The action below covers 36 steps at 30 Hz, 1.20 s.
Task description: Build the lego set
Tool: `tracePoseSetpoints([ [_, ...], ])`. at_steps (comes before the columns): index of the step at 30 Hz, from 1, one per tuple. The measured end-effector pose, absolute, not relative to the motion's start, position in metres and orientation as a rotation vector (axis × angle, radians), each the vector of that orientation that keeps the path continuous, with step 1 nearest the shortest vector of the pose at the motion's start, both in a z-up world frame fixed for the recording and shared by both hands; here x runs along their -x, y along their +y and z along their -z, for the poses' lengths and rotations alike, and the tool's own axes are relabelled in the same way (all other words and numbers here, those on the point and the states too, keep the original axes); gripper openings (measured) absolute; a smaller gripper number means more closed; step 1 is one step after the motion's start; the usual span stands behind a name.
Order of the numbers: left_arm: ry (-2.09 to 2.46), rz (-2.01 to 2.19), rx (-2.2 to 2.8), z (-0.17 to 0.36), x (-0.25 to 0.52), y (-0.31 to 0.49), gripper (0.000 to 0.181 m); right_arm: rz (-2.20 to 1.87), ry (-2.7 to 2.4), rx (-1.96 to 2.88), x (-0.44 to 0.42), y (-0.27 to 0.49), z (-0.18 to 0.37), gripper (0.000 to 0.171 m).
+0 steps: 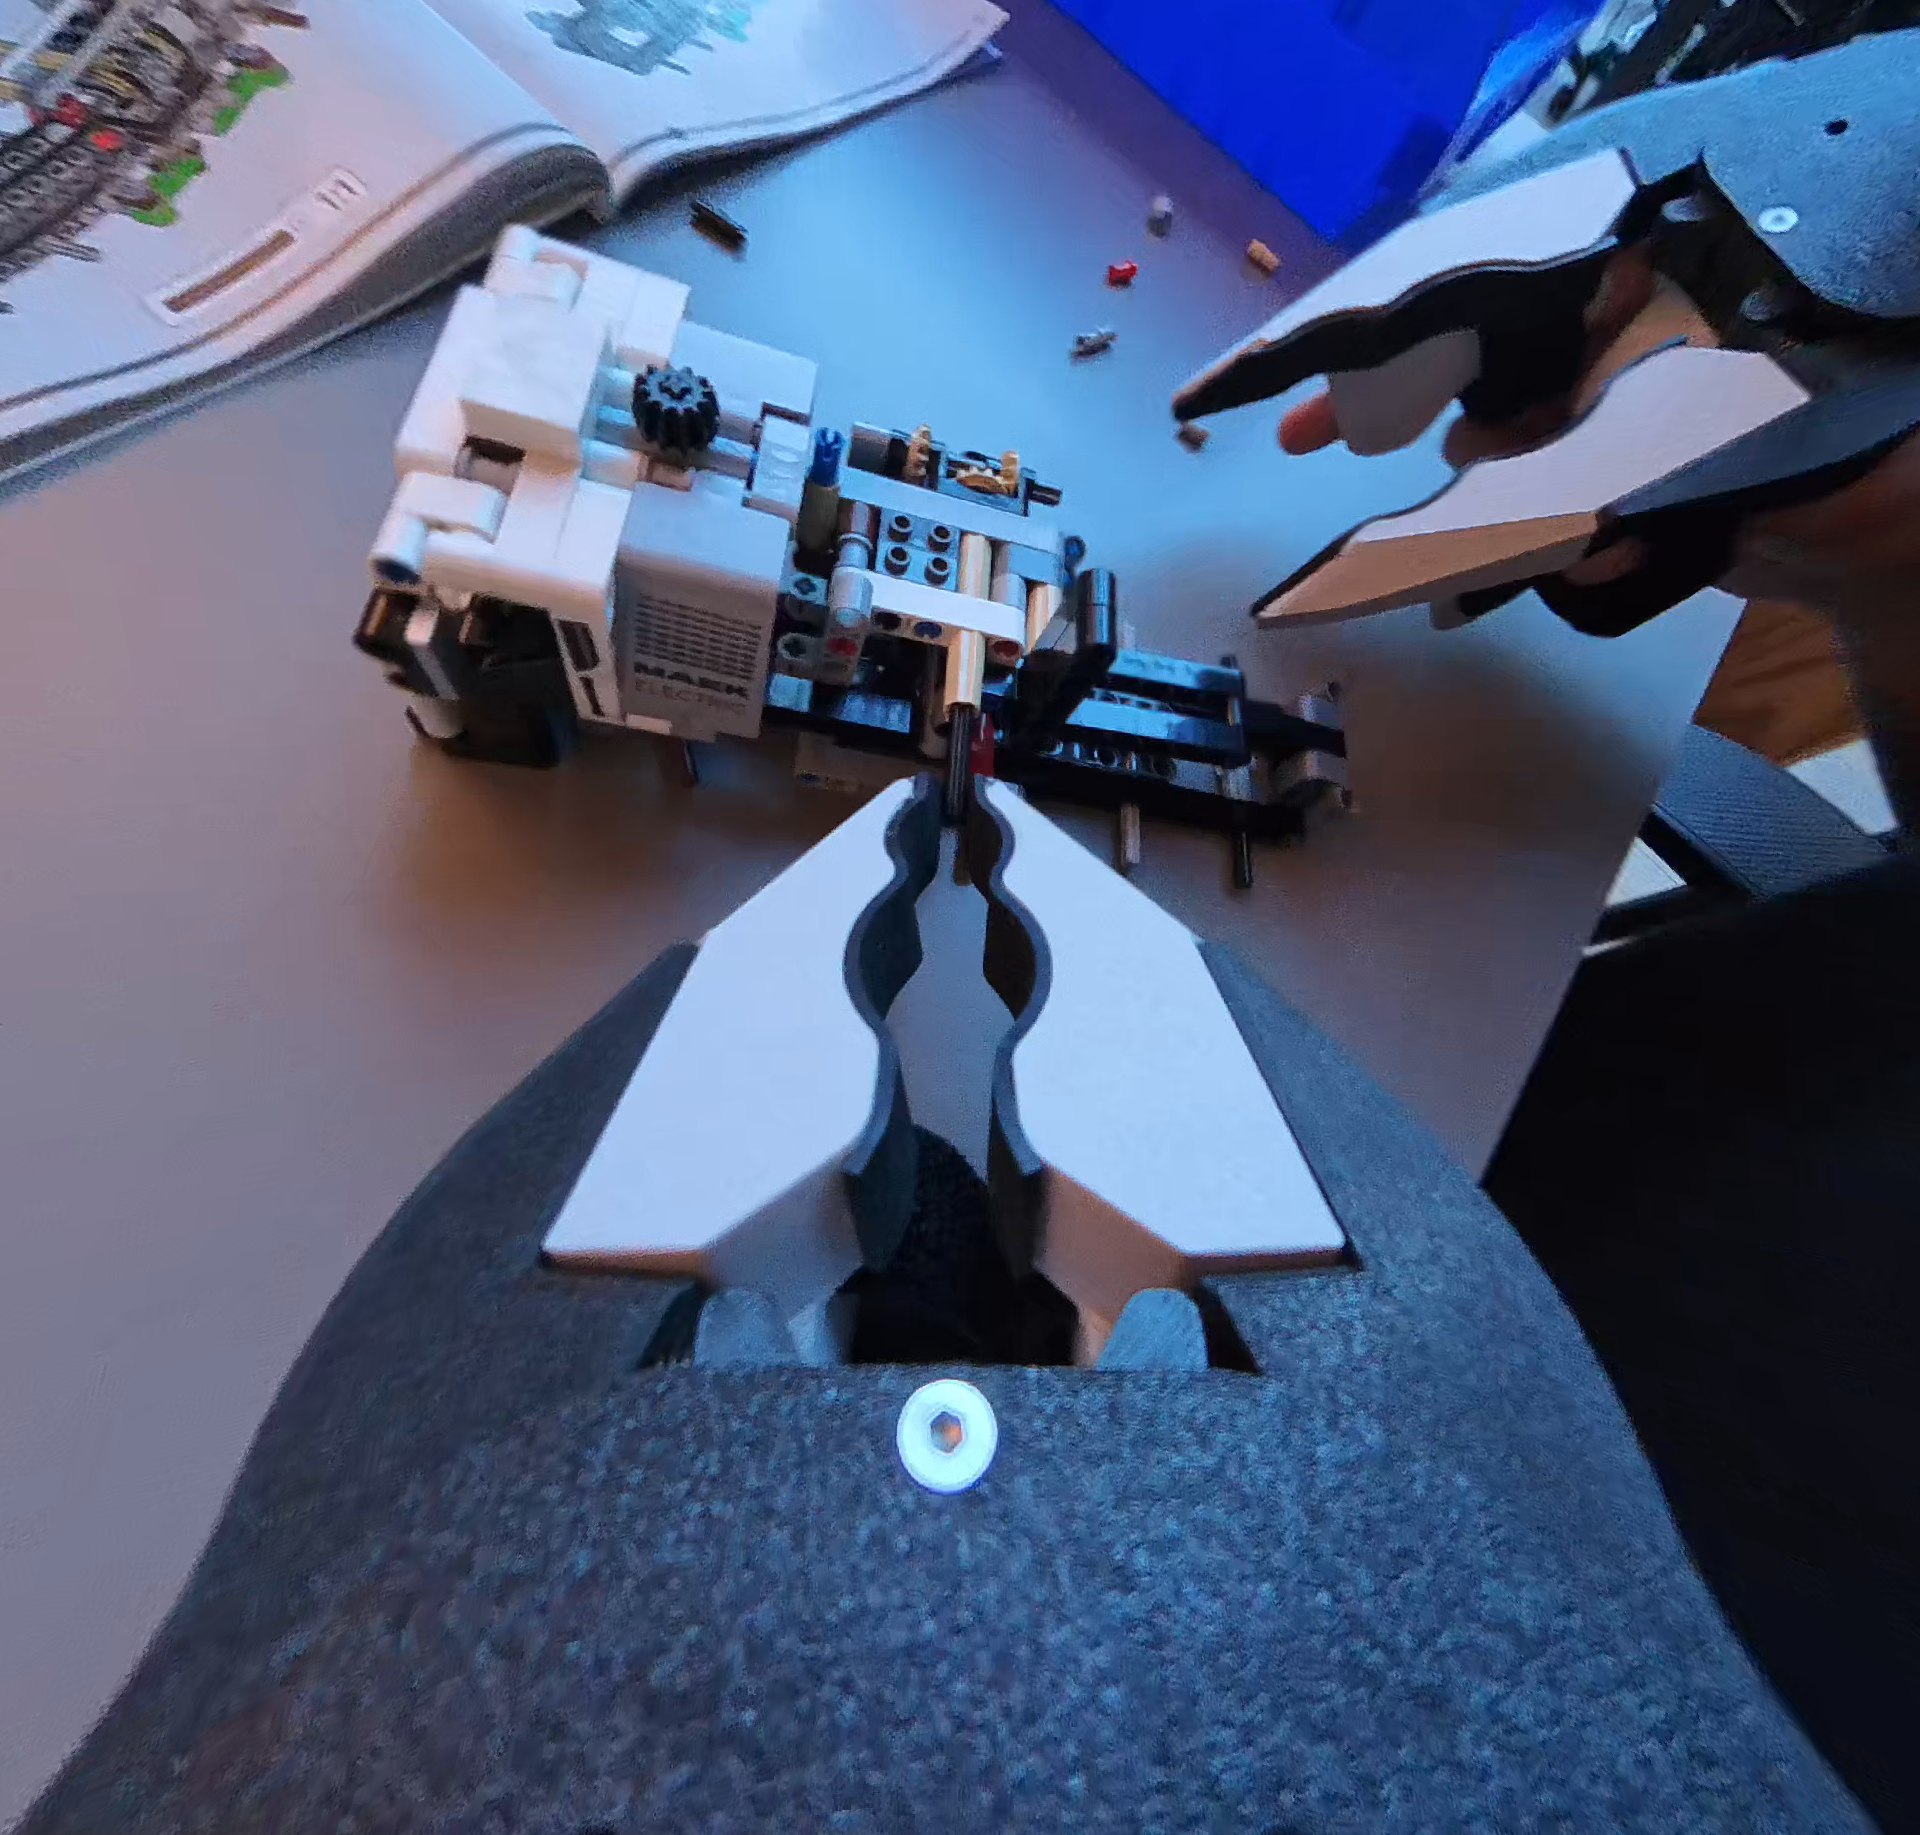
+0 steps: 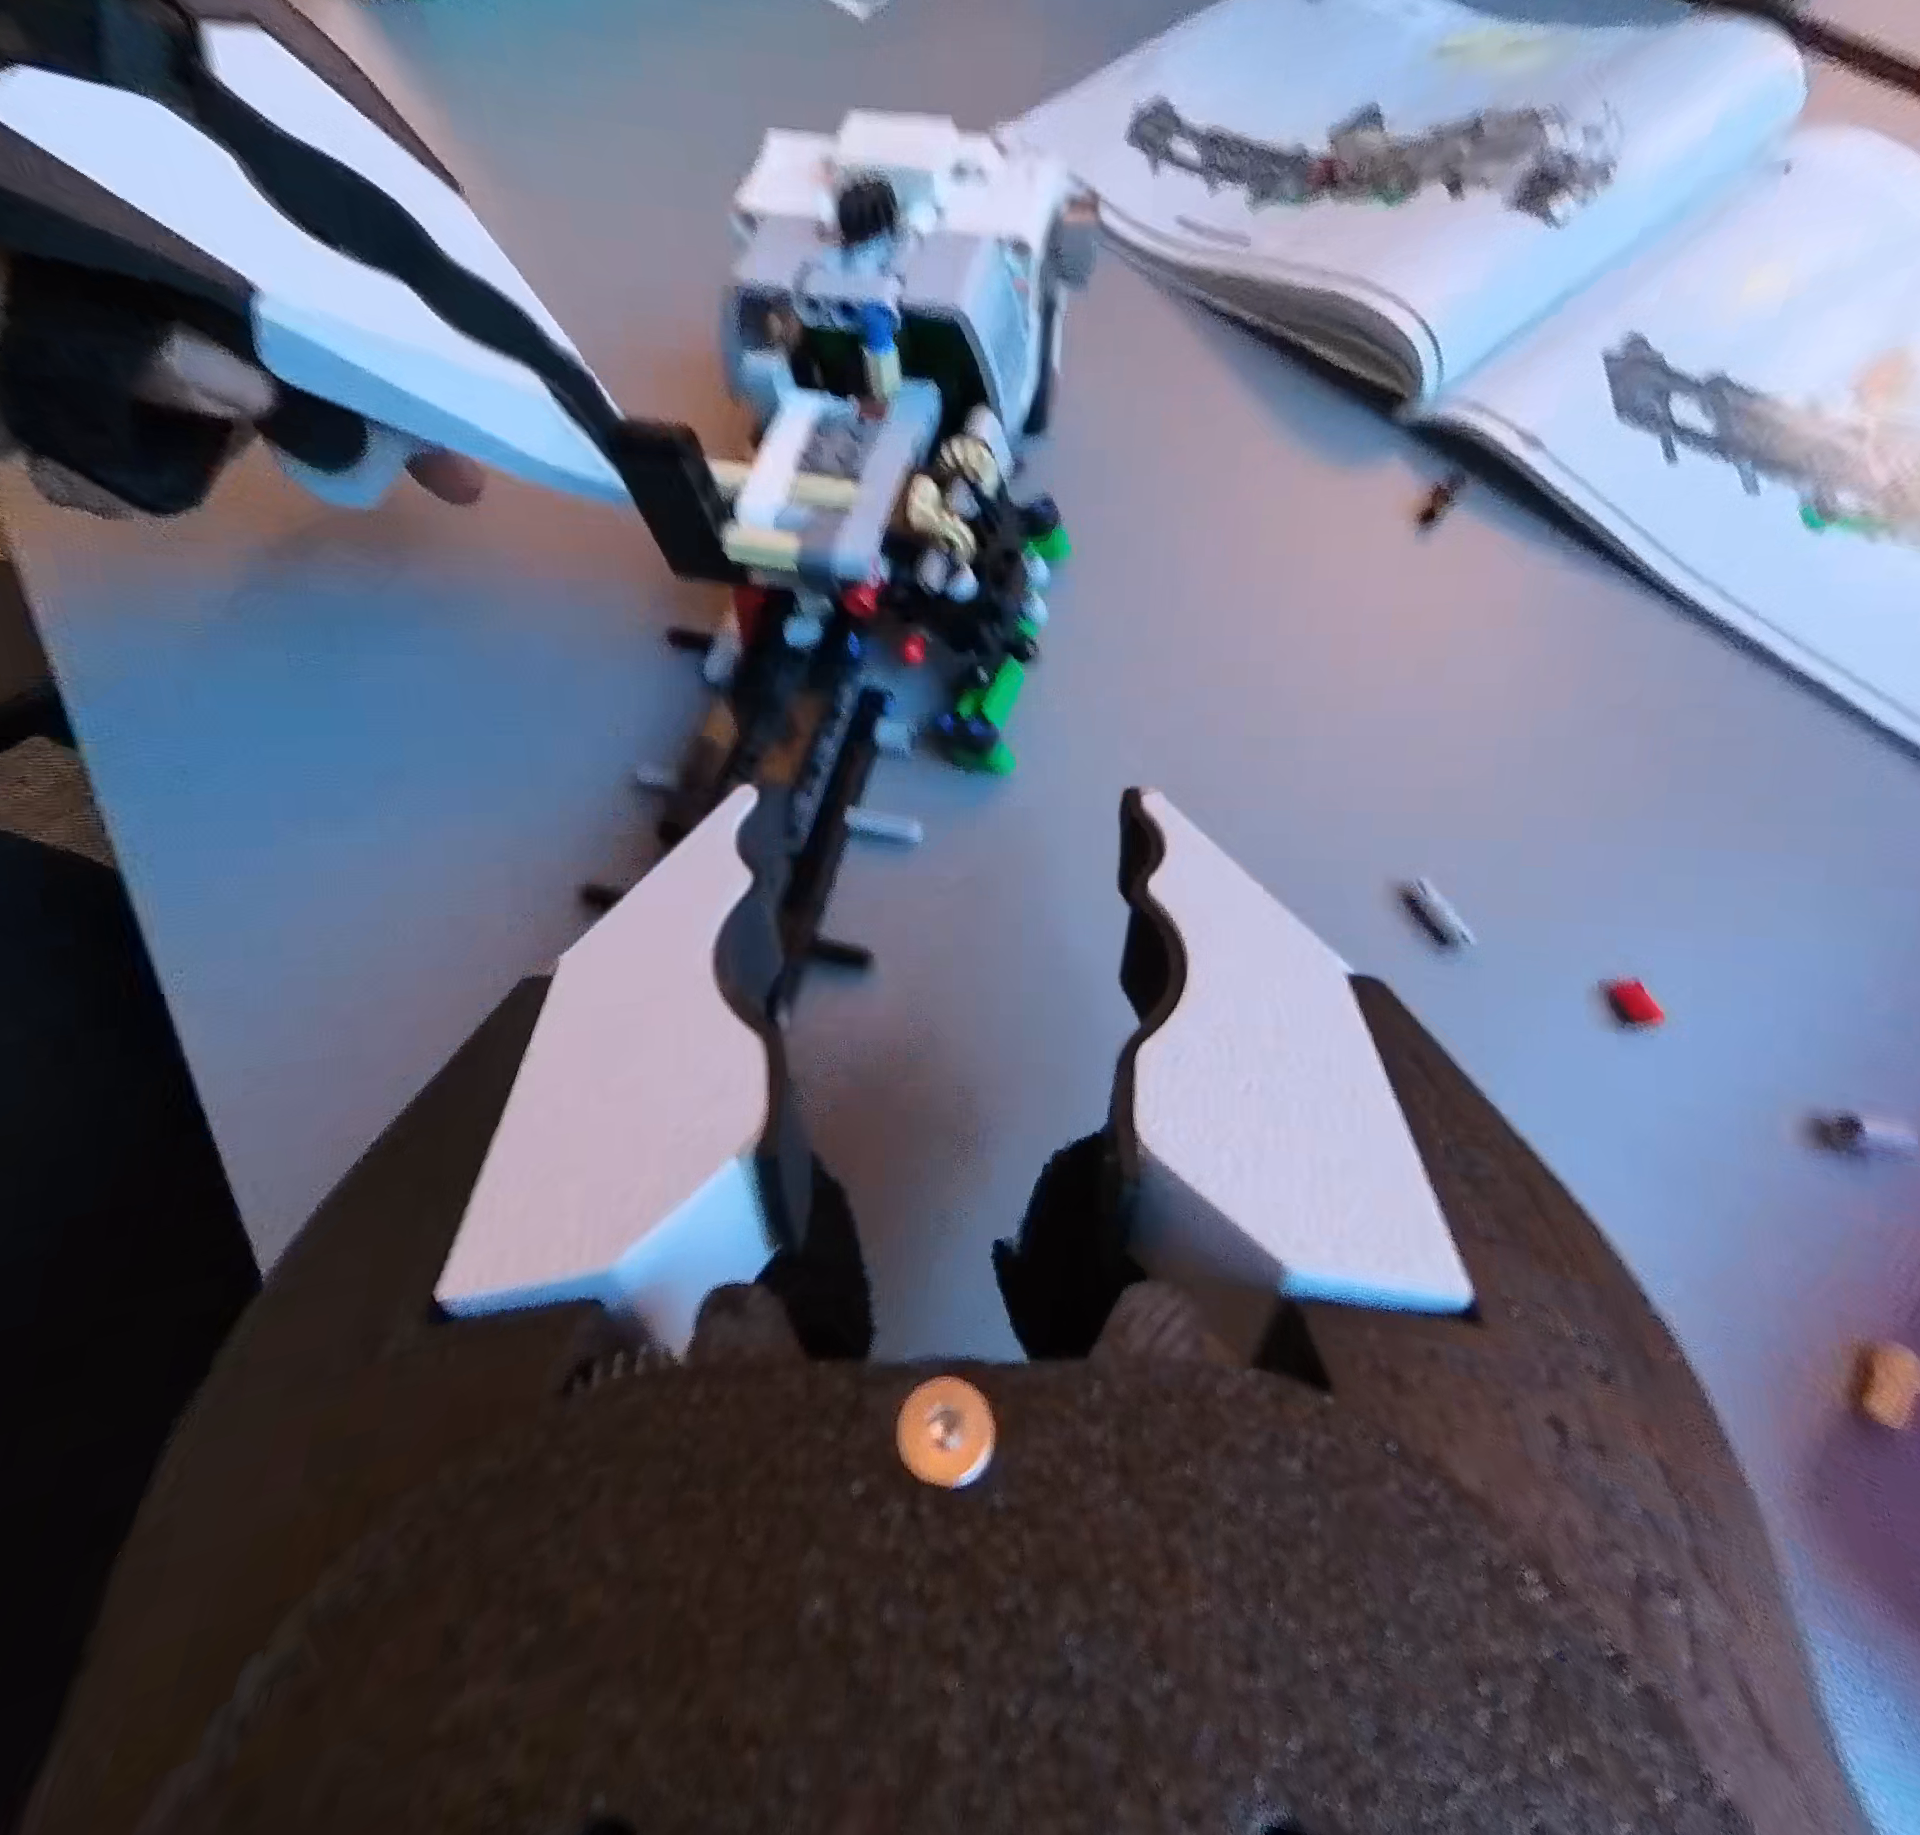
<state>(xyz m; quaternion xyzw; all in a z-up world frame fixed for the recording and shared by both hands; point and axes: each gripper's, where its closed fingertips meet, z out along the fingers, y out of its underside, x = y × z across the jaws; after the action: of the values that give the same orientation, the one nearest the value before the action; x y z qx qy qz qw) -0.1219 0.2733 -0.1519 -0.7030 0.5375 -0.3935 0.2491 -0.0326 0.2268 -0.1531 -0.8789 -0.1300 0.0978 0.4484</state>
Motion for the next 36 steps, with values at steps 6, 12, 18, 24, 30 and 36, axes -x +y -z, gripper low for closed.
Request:
tracePoseSetpoints([
  [6,1.361,0.891,1.851,0.148,0.125,0.322,0.007,-0.158,-0.125,2.215,-0.008,0.22,0.148,0.064],
  [12,1.159,0.835,1.734,0.12,0.142,0.375,0.018,-0.117,0.098,2.077,-0.047,0.242,0.131,0.062],
  [18,1.019,0.808,1.722,0.116,0.164,0.414,0.032,-0.071,0.157,2.045,-0.079,0.261,0.127,0.058],
  [24,1.083,0.757,1.724,0.124,0.155,0.406,0.03,-0.042,0.158,2.049,-0.099,0.271,0.126,0.056],
  [30,1.192,1.027,1.797,0.13,0.145,0.364,0.028,0.026,0.145,2.049,-0.107,0.263,0.126,0.052],
  [36,1.324,0.95,1.744,0.129,0.148,0.349,0.026,0.103,0.177,2.034,-0.116,0.254,0.124,0.051],
])
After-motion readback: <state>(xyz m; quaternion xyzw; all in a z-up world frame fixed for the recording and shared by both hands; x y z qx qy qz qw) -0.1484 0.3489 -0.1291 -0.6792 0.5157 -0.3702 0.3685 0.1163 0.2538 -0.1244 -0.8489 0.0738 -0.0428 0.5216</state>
